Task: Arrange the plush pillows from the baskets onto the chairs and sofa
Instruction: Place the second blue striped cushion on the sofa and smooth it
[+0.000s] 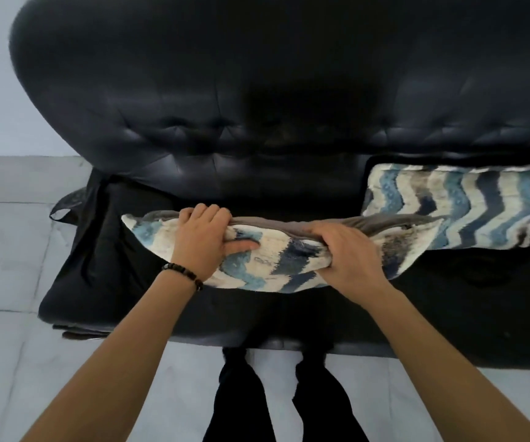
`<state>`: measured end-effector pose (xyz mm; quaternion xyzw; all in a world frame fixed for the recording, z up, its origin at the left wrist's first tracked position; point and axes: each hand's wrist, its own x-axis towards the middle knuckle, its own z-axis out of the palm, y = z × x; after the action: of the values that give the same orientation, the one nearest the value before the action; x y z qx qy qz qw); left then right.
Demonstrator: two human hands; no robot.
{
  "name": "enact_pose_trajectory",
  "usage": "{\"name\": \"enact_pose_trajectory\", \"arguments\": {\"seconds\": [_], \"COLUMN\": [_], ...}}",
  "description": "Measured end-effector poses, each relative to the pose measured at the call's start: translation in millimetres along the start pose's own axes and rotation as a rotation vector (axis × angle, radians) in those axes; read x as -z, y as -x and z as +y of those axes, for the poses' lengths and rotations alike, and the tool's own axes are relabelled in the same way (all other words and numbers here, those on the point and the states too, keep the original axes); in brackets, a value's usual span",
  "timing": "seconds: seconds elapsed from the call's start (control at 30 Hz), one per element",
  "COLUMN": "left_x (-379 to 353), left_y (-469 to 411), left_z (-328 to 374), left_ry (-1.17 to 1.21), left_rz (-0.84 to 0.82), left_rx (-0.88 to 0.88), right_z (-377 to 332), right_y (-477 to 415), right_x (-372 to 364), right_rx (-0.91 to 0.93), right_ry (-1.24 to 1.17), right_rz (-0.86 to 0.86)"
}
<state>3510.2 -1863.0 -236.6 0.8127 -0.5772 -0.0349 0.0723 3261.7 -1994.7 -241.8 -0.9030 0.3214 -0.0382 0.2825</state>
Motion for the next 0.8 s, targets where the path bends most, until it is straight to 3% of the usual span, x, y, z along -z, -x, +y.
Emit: {"name": "enact_pose_trajectory", "arguments": {"seconds": [0.27,0.4,0.53,0.67,0.8], "left_x": [-120,-179,-235,-274,-272], "left_y": [-52,-95,-125,-123,-129], "left_z": [-70,-117,-147,-167,-168], "left_ry": [-0.021,-0.056,-0.145,-0.169,-0.264], "left_rz": [-0.052,0.01,0.068,0.085,0.158], "left_rx": [-0.003,0.022,0.037,0.092,0.107], "right_z": [51,76,100,114,132], "right_y": [-69,-130,-184,-202,-213], "right_x": [-113,-168,-219,-242,-234], "right_rx": [0.005,0.029,-0.084,-0.13,-0.001], "right_ry": [0.236,0.327,0.485,0.471,0.386], "right_rz": [0.027,0.091,0.153,0.28,0.329]}}
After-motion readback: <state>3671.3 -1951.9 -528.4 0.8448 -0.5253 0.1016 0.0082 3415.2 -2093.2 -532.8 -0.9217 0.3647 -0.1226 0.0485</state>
